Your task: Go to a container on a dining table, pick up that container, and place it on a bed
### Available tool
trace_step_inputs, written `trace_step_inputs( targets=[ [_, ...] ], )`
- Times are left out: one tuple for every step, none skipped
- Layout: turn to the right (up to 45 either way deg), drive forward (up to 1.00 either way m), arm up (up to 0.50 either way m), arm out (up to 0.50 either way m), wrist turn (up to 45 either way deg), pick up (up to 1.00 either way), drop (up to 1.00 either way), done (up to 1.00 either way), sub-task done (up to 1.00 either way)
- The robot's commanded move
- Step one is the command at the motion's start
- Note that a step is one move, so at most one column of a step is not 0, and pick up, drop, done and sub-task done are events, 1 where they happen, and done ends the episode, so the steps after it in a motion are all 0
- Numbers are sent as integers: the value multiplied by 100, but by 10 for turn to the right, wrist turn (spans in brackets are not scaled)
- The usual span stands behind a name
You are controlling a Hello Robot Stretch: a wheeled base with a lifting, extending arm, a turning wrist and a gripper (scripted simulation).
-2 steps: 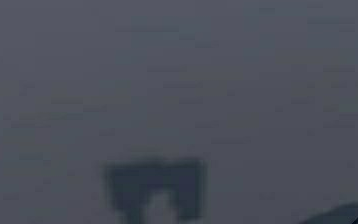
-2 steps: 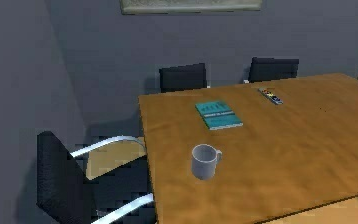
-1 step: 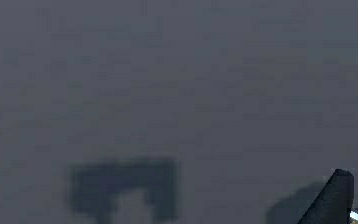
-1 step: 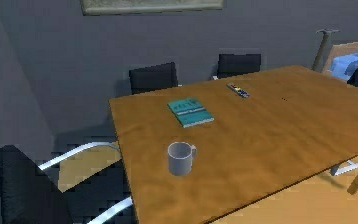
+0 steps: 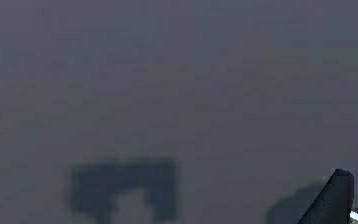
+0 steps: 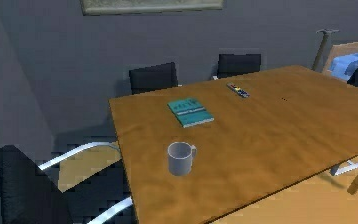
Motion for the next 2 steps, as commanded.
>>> trace_step_inputs(
  targets=[
    [0, 0, 36, 0, 0, 0, 0, 0, 0],
    [0, 0, 0, 26, 0, 0, 0, 0, 0]
  ],
)
